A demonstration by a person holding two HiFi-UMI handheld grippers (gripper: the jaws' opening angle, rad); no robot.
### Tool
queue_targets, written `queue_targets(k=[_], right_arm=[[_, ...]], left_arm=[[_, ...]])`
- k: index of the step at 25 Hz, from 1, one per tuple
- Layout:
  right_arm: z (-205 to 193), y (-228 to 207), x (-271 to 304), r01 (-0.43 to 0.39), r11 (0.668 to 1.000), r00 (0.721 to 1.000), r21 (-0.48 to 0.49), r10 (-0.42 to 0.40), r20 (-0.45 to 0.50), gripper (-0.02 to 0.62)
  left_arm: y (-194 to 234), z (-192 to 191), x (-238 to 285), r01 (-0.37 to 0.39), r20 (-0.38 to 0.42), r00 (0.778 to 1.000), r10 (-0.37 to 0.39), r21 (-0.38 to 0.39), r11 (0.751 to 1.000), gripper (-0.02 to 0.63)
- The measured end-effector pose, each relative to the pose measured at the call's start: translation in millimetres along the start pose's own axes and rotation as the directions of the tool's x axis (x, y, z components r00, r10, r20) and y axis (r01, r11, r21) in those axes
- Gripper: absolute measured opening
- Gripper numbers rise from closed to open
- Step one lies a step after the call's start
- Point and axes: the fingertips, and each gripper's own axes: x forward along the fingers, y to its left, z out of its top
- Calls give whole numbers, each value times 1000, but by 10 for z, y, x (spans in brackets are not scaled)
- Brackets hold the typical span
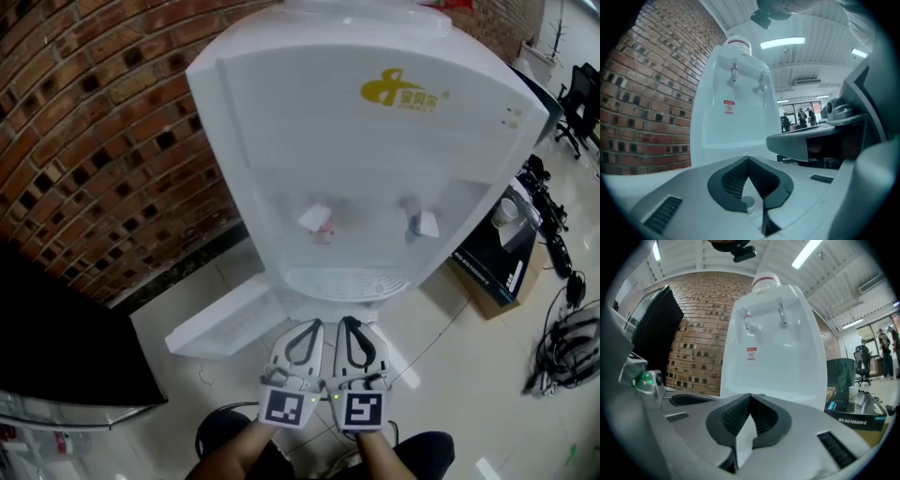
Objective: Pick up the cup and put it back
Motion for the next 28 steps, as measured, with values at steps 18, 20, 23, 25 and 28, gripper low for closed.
queue_targets(k=[18, 20, 23, 25, 28], right_arm=[[3214, 179, -1050, -70, 982, 997, 174, 67, 24, 2], [3439, 160, -1171, -56, 988, 998, 143, 59, -15, 2], [3912, 108, -1315, -64, 996, 997, 67, 67, -38, 2], [4166, 88, -1421, -91, 995, 995, 47, 93, -38, 2], [4485, 41, -1575, -110, 993, 994, 30, 110, -16, 2]], left_arm=[[21, 3562, -340, -36, -32, 999, 36, -1, 999, 0], [-31, 3882, -391, -36, -23, 999, 36, -4, 999, 0], [-151, 4282, -461, -36, -25, 999, 36, -21, 999, 0], [-196, 4530, -512, -47, -26, 999, 46, -34, 998, 0], [-202, 4882, -529, -63, -9, 998, 63, -21, 998, 0]])
